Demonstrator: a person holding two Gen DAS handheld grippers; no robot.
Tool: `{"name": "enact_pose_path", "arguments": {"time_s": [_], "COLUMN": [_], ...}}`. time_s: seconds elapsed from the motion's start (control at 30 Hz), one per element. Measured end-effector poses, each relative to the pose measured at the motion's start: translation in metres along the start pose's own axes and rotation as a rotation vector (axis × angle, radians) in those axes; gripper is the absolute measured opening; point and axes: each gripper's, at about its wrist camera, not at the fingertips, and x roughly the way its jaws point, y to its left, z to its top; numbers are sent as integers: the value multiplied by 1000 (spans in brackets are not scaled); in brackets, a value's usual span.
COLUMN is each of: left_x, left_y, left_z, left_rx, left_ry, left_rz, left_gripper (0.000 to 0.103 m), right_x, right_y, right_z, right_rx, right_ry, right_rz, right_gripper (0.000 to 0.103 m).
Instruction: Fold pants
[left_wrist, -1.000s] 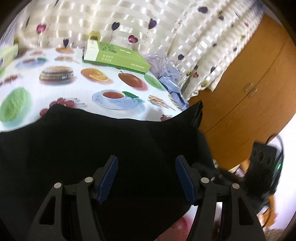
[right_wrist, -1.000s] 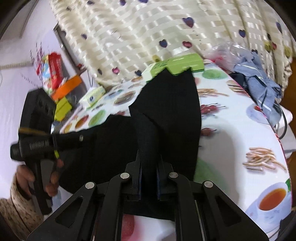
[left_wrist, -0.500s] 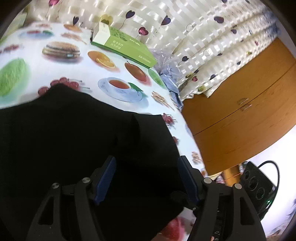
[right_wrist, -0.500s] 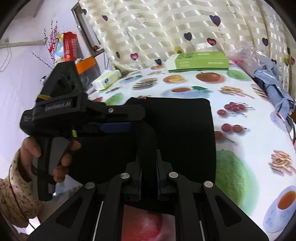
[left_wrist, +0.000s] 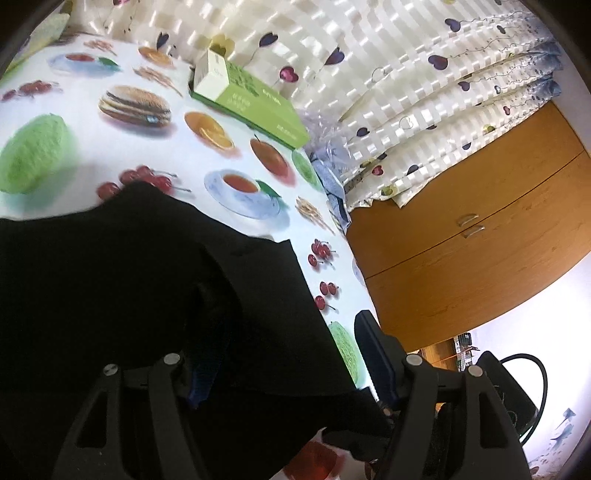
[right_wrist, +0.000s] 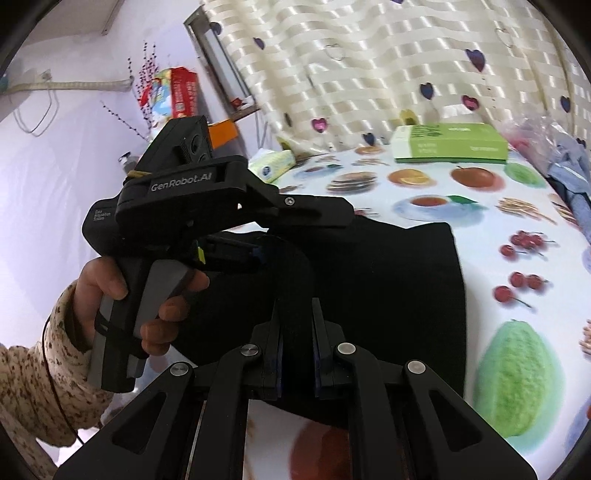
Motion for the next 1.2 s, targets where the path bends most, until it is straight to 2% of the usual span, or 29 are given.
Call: {"name": "enact_pose_path", "arguments": {"time_s": [0.53,0.77,0.97,1.1,1.2], "left_x": [-69,-83,-91,-99,-109], "left_y": [39,58,75,82,85], "left_z": [6,6,3,1,1], "left_rx": [-41,-62,-78,-89,-81], "left_ry": [-120,-140,-150,-164,-188], "left_rz": [78,111,149,180,233], "left_gripper": [70,70,70,70,70], "right_x": [49,70,91,100,100], "right_y": [54,65,67,62,62], "right_z": [16,15,10,6,4], "right_rx": [-6,-14,9,45,75], "right_ry": [12,40,111,164,178], "right_rz": [165,167,178,195,247], "right_gripper": [11,11,12,18,25]}}
